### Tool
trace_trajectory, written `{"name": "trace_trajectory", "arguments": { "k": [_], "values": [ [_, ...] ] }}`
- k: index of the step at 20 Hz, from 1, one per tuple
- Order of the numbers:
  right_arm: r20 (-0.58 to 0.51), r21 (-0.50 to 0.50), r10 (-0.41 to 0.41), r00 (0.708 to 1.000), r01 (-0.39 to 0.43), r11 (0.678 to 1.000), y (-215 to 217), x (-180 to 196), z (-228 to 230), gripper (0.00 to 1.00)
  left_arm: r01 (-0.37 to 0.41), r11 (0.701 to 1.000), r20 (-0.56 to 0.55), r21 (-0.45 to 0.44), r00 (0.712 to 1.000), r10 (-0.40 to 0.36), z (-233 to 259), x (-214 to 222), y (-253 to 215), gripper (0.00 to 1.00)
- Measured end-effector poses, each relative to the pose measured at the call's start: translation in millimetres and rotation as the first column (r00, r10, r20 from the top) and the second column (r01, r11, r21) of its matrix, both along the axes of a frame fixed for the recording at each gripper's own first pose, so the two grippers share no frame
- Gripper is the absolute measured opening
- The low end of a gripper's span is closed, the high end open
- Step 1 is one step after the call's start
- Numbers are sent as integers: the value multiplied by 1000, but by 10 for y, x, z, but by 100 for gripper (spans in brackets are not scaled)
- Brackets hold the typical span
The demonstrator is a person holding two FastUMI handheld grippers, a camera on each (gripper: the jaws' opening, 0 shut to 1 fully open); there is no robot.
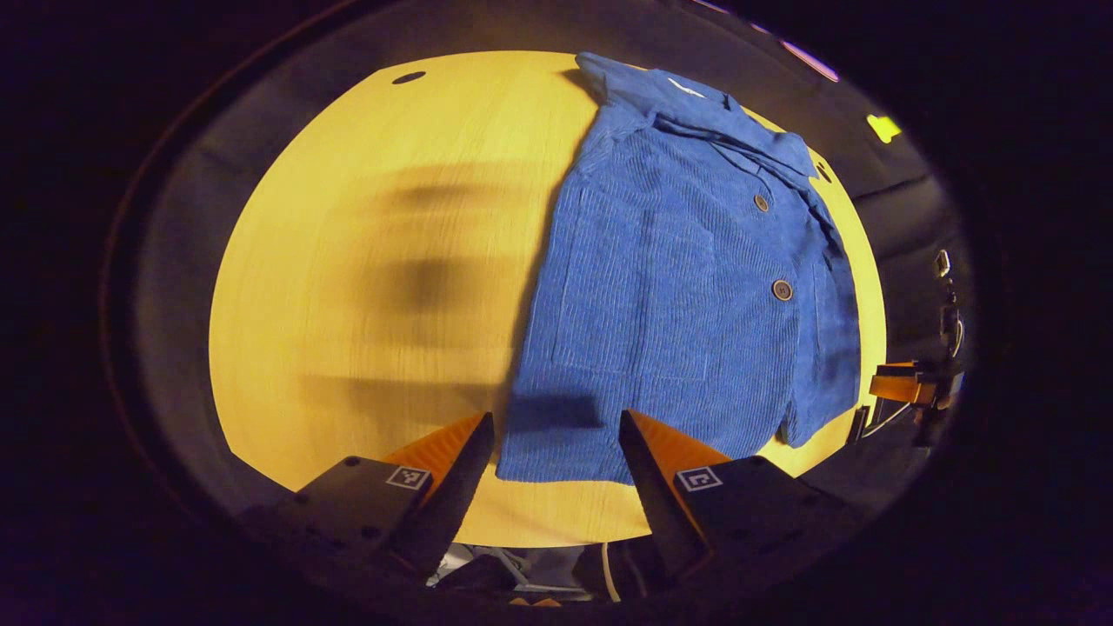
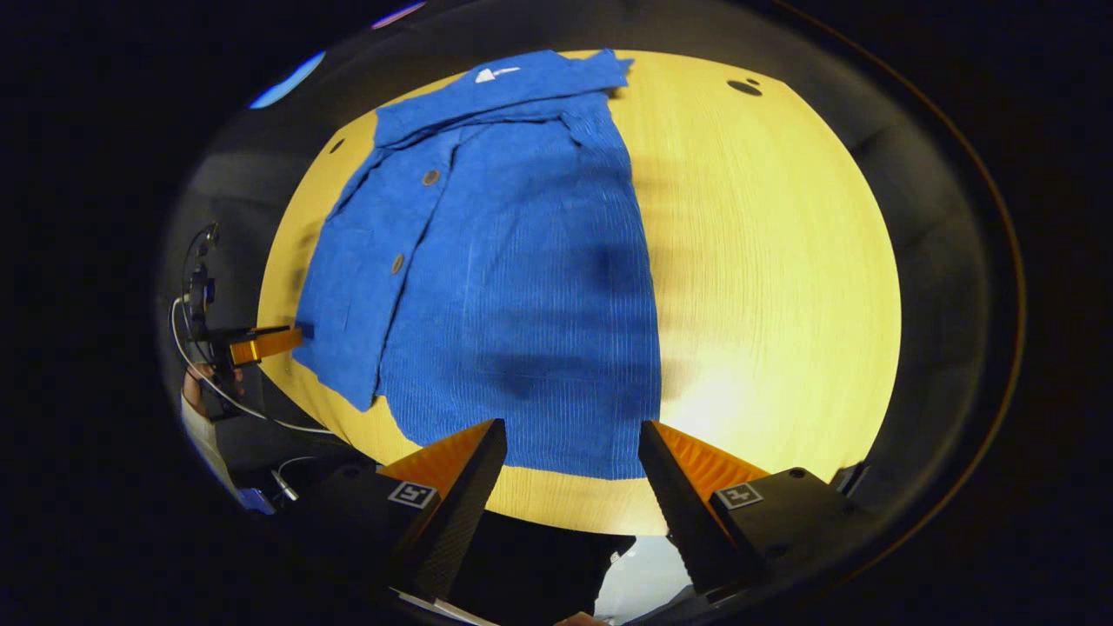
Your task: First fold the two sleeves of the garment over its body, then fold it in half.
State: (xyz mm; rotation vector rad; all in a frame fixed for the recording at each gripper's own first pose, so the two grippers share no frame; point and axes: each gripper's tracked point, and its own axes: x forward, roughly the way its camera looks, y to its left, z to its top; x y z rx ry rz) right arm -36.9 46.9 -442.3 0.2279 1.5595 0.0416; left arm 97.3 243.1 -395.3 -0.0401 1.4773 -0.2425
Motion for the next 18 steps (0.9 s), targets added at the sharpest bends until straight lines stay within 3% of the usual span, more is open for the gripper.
{"name": "trace_trajectory", "arguments": {
  "k": [5,6,9,13,18],
  "values": [
    [-50,-68,13,999,-16,998,-101,-116,-185,99,65,997,-59,45,996,-62,-105,-124,7,85],
    [-56,-84,6,998,-11,996,-137,-119,-194,99,88,995,-56,48,995,-85,-114,-113,-14,89],
    [-69,-145,3,998,-13,989,-300,-158,-265,99,106,993,-72,48,992,-103,-116,-153,-100,85],
    [-99,-173,-1,995,-17,985,-327,-231,-383,100,161,982,-94,99,984,-152,-153,-214,-154,89],
    [-127,-182,-2,992,-22,983,-318,-311,-460,98,213,966,-107,146,974,-199,-174,-227,-156,84]
  ]
}}
